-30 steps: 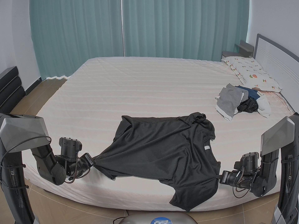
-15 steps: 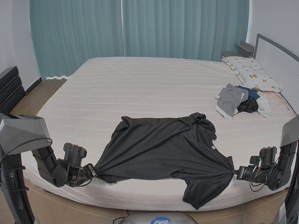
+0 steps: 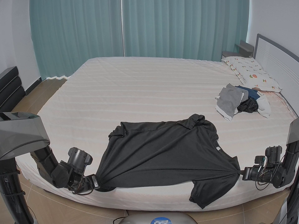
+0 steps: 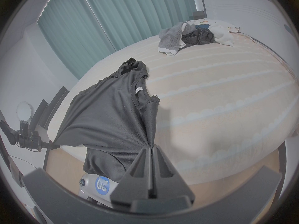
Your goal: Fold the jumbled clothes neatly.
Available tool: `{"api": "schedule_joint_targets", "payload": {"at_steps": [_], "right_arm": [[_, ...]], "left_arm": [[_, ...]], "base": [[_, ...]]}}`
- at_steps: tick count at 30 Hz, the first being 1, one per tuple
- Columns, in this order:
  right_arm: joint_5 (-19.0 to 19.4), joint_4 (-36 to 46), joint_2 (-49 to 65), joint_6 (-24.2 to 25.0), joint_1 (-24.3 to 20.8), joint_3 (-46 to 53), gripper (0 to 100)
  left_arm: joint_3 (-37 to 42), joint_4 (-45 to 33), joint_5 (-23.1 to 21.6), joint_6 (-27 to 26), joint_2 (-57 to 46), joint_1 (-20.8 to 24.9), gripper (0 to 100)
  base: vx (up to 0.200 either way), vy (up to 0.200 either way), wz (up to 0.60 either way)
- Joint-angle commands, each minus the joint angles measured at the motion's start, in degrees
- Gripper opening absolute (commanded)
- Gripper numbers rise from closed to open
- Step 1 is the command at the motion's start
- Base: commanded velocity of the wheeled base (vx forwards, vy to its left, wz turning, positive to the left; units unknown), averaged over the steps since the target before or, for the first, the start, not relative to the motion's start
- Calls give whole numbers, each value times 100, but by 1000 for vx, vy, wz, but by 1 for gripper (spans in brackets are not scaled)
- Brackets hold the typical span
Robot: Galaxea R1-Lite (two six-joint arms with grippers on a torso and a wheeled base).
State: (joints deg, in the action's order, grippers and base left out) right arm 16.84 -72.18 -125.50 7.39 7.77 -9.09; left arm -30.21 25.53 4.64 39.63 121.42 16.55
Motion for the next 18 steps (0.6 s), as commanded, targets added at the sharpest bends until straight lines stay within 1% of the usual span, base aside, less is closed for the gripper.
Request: {"api": "schedule_joint_targets", "payload": {"at_steps": [1,4,5,13,14,18], "right_arm": [[4,196,131,-132,58,13,0],[4,363,87,-255,14,13,0],[4,389,-80,-326,-65,-5,0],[-66,213,-502,-343,-144,-40,0],[-58,204,-502,-334,-144,-57,100],[-31,37,-396,-229,-144,-75,100]], "left_arm": [[-64,-4,1,-8,-162,67,0],[-108,31,-7,-8,-118,23,0],[-143,110,-7,9,-83,-12,0],[-134,163,-7,-17,101,-12,0],[-134,163,-7,-17,93,-12,100],[-170,172,-7,-8,31,-30,100]], "base": [[0,0,0],[0,0,0],[0,0,0],[0,0,0],[0,0,0],[0,0,0]]}}
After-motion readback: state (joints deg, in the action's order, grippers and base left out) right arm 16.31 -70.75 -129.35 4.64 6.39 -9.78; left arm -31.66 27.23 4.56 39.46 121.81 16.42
